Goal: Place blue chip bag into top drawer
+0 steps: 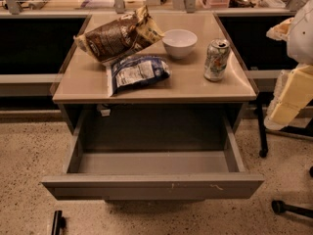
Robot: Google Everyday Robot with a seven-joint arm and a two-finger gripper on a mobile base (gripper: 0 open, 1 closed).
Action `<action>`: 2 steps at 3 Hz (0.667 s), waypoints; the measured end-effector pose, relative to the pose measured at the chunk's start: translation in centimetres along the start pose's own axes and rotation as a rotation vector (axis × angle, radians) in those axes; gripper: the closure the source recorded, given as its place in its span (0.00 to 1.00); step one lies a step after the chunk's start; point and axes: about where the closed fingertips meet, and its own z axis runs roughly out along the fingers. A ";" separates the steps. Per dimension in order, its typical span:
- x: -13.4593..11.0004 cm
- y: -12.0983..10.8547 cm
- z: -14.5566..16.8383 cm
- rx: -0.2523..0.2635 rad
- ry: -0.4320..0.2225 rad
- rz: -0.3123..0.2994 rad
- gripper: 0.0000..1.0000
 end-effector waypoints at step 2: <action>-4.0 -3.0 4.9 0.013 -0.212 -0.009 0.00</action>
Offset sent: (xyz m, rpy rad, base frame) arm 0.0999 0.0663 -0.0521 0.3466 -0.0936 0.1150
